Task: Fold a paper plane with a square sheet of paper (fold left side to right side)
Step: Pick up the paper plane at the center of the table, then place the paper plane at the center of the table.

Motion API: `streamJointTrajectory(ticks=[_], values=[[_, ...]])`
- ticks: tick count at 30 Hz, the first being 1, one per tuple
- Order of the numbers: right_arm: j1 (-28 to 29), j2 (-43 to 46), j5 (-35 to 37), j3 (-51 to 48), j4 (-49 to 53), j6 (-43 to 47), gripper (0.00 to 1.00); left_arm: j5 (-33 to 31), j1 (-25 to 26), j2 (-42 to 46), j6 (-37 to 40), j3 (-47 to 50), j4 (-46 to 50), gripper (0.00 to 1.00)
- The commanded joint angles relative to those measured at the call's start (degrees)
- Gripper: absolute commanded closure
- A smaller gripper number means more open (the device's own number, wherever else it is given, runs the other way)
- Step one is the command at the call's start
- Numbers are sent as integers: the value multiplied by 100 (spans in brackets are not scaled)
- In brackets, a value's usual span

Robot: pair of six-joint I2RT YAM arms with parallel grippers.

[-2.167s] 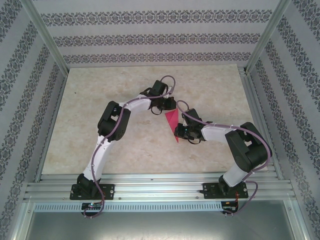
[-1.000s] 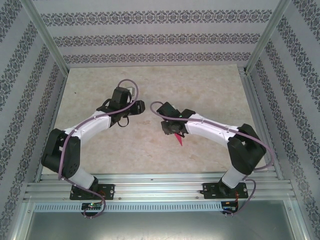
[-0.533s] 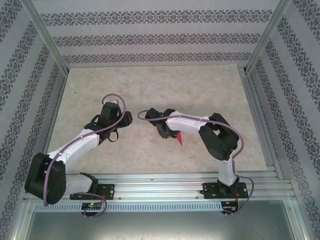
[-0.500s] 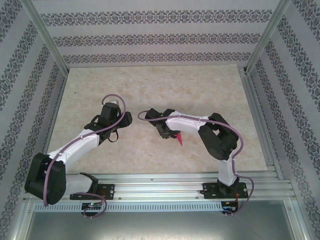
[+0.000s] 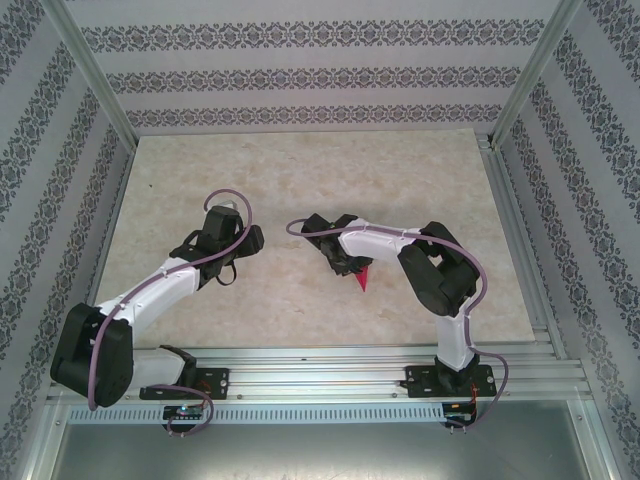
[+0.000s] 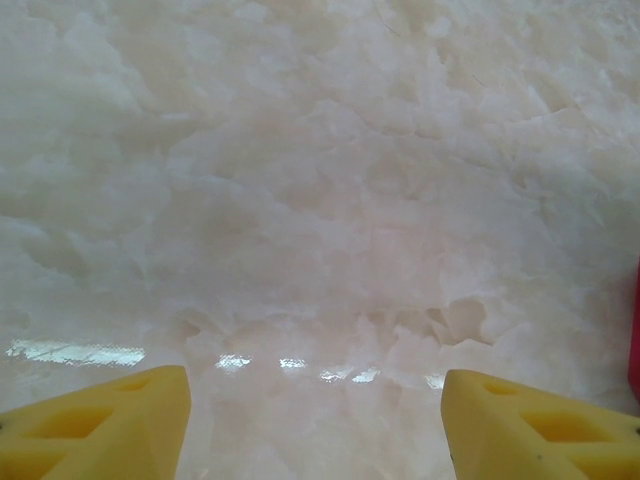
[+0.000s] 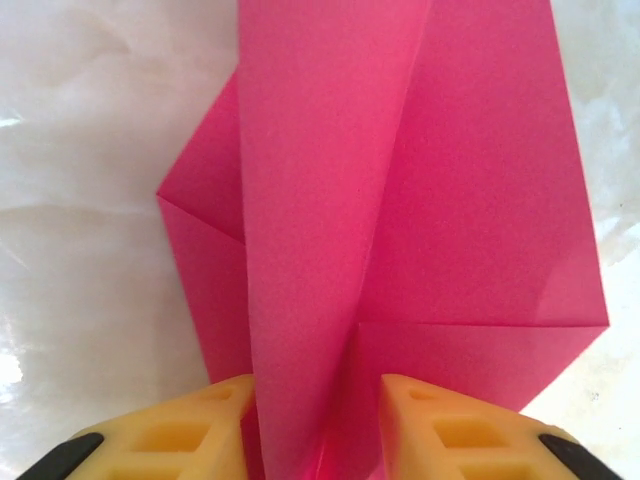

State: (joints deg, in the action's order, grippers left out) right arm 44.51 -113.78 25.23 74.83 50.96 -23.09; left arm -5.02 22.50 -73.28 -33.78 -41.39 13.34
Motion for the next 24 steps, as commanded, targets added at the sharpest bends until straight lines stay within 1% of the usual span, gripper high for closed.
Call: streamJointTrajectory(ticks=[1,6,10,14,16,21,23,24], values=[[-67,144,16,-106,-36,73,67,-17,-64,-73,-85,-165,109,32],[-119,343,-9,-217,-72,47,77,-17,-66,-100,-59,-219,141,31],[-202,625,-64,-340,-78,22,90,-25,-66,-101,-54,-230,199,31],[-320,1066,-170,-535,-106,30,96,-26,-70,-59,-3,-265,272,31],[-423,1365,-427,-733,-246,22,100,-47,-69,12,6,-275,325,31],[-784,1921,-1618,-1420,-1064,-58,100,-96,-66,260,27,-268,413,30],[-935,2025,-1948,-1718,-1385,-161,100,-95,-65,374,43,-257,439,30],[-1001,2024,-2005,-1816,-1468,-218,100,-101,-70,436,47,-241,449,30]])
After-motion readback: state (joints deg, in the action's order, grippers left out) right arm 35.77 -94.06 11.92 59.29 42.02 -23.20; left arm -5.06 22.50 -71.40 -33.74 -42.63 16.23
